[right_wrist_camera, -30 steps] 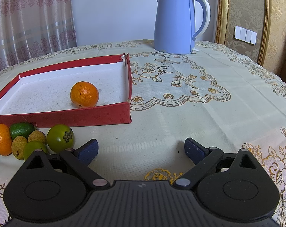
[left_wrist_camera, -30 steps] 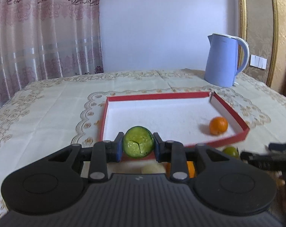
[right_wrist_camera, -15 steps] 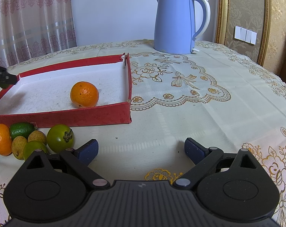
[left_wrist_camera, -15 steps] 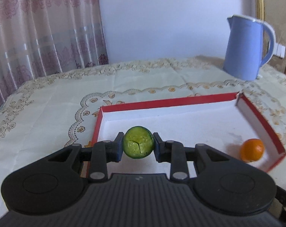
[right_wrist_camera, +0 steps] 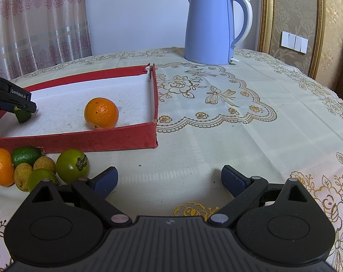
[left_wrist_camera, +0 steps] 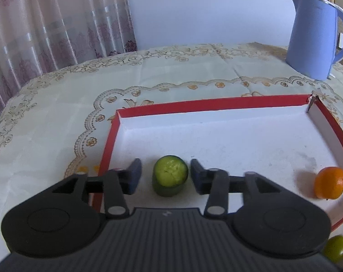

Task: Organize fruits
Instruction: 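Carry the cucumber piece into the tray and release it, then move the right gripper toward the green tomato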

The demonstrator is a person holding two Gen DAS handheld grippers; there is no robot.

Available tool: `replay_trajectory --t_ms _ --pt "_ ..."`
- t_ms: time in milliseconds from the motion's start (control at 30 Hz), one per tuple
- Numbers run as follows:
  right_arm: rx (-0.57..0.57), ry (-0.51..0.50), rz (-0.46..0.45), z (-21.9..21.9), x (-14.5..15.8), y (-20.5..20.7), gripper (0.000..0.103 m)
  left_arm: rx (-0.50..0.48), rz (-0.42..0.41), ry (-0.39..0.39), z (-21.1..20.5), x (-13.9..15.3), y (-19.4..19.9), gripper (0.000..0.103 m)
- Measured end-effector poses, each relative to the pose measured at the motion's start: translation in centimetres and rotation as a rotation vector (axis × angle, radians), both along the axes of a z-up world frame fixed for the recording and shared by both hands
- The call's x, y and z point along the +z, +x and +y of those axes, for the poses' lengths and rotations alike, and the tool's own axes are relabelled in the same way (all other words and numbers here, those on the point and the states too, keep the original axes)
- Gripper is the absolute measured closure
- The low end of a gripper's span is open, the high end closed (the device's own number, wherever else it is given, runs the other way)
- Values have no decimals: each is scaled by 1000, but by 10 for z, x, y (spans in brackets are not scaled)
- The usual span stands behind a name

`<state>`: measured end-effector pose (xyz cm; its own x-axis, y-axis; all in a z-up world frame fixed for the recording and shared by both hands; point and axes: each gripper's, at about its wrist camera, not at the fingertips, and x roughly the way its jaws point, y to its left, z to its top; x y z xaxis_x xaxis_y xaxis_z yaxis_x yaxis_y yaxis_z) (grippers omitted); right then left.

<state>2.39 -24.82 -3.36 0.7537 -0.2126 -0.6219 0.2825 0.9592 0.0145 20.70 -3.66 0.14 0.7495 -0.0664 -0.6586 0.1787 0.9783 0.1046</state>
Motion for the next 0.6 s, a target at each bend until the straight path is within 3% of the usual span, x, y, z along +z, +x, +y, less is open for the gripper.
replay_trajectory --t_ms 67,100,233,400,500,600 --pt "0 0 0 0 0 0 4 3 -12 -18 4 4 -4 28" --pt "0 0 0 0 0 0 4 4 -17 -34 7 6 -7 24" --pt "0 0 0 0 0 0 4 11 -63 -105 26 23 -31 23" --pt "0 0 0 0 0 0 4 15 -165 -221 74 45 -93 21" --pt "0 -1 0 0 0 0 4 9 -205 -244 98 43 -134 17" --pt "0 0 0 0 0 0 4 -8 -191 -251 107 30 -159 17"
